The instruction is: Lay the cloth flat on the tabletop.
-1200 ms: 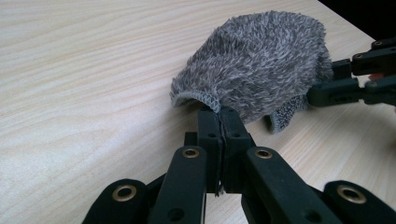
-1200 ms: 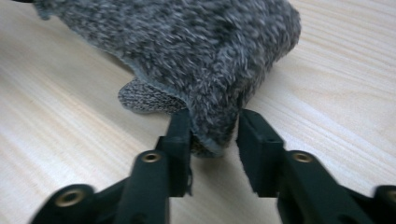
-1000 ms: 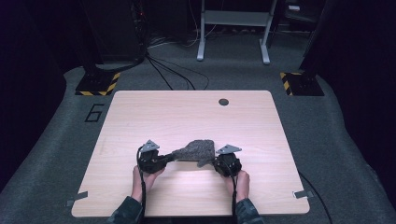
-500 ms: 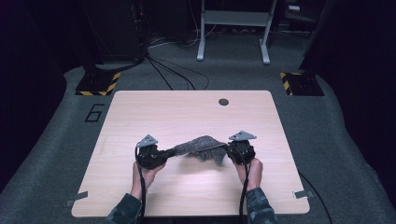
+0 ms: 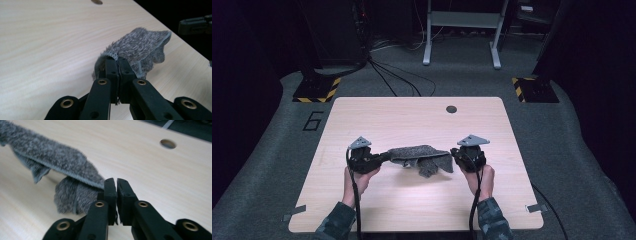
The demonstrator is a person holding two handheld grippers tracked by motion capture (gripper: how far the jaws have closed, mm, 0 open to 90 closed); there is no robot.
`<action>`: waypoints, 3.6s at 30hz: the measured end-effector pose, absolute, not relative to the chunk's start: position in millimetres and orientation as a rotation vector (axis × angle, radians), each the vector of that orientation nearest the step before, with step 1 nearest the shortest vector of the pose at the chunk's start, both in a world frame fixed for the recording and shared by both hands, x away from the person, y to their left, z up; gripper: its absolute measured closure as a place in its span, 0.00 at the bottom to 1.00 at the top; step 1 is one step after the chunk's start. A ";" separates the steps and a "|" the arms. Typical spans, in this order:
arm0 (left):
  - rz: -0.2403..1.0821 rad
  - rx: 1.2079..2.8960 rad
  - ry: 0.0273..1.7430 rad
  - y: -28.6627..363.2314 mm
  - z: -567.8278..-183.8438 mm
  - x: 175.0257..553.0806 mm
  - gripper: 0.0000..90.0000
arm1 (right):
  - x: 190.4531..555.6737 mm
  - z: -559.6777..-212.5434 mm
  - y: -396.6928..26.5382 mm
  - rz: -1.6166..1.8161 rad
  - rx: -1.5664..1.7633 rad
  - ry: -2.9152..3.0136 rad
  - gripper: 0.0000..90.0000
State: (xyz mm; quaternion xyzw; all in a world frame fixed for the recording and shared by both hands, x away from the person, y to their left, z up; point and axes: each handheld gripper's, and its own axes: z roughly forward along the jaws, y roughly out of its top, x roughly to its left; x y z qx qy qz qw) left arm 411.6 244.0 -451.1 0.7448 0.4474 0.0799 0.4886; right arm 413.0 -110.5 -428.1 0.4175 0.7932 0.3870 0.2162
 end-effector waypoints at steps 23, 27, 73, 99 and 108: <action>0.083 1.766 1.169 253.3 -496.0 403.5 0.96 | 398.9 -517.5 -106.2 1.153 1.406 2.327 0.50; 0.078 1.758 1.188 258.9 -499.1 404.8 0.96 | 405.3 -517.7 -95.8 1.129 1.371 2.339 0.55; 0.174 1.750 1.100 264.2 -421.5 427.2 0.98 | 401.0 -394.6 -144.6 1.182 1.177 2.122 0.98; 0.010 1.762 1.278 268.7 -440.0 508.0 0.99 | 499.2 -394.6 -119.8 1.008 1.208 2.284 0.98; 0.272 1.719 1.081 272.0 -318.0 528.2 0.99 | 522.8 -286.3 -118.1 1.087 1.047 2.084 0.98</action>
